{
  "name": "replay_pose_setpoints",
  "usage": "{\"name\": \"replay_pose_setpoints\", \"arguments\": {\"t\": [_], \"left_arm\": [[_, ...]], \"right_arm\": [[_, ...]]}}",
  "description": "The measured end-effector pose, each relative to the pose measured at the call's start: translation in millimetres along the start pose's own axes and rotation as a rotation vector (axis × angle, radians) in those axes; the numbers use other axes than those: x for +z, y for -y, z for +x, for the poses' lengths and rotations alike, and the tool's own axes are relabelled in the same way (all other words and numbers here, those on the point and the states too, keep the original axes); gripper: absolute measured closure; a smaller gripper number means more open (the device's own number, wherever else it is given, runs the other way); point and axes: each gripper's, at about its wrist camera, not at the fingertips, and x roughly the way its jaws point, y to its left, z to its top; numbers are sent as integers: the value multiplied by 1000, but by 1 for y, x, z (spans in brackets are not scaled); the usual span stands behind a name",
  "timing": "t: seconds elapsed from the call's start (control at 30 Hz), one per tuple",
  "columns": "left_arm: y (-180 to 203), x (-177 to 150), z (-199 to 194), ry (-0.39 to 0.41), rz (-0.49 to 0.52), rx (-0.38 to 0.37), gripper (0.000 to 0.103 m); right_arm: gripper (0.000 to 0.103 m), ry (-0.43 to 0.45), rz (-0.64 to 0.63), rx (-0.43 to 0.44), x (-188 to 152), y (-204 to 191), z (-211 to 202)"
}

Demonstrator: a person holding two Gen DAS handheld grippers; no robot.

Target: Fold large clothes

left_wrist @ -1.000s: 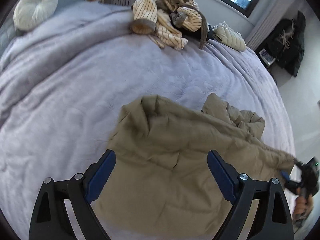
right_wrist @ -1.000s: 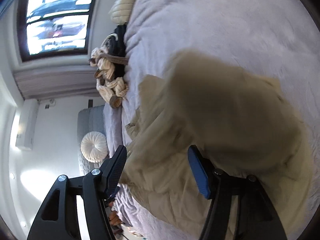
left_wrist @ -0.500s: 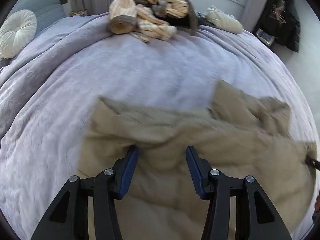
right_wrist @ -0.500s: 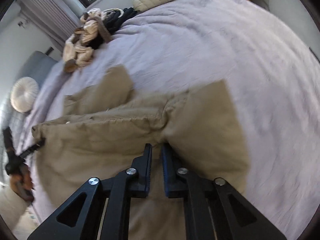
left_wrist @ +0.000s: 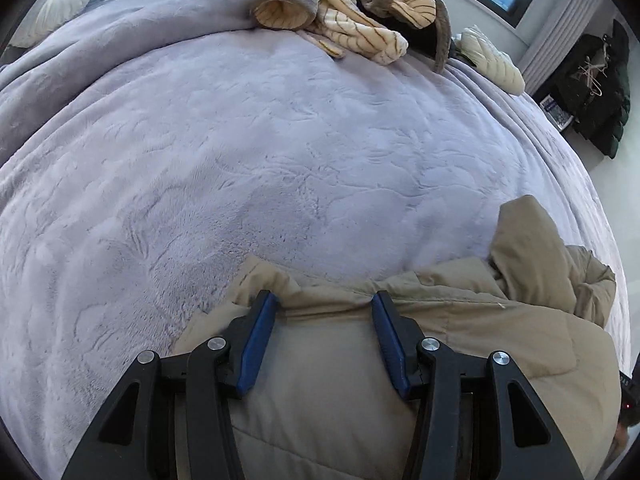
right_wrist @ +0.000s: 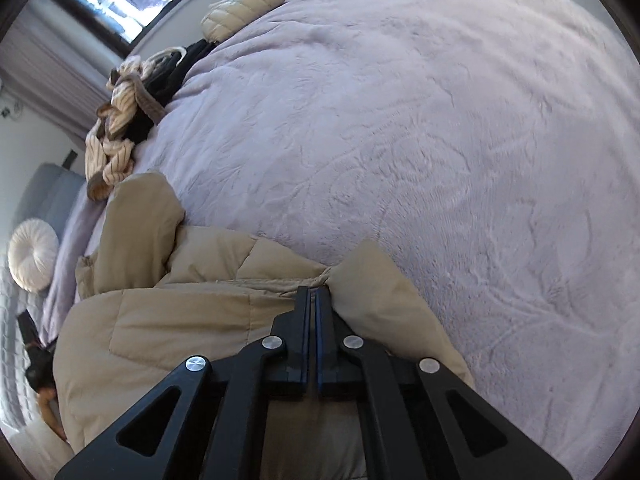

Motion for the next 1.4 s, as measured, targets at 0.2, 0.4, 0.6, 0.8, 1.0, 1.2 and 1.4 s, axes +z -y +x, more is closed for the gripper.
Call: {"name": "replay_pose_setpoints", "arguments": {"t": [0.2, 0.4, 0.6, 0.8, 1.0, 1.2, 1.4], "left_arm": [[-4, 12, -8, -10, -11, 36, 49], [-36, 25, -35, 1, -73, 147, 49], [-59, 3, -77, -17, -93, 154, 49], [-53, -59, -131, -37, -89, 97, 18], [-49, -123, -164, -32, -127, 78, 0], [-62, -170, -164, -61, -262, -50, 0], [-80, -200, -138, -153, -418, -221, 0]], "right_arm": [[103, -15, 8, -27, 5, -6, -8], [98, 47, 48, -114, 13, -6, -40], [97, 85, 135, -124, 2, 0, -81], [58, 74, 163, -49, -38, -7, -128], [40, 16, 217, 64, -96, -12, -157], [21, -48, 300, 186, -152, -9, -154], [0, -116, 435, 306, -190, 4, -130]]}}
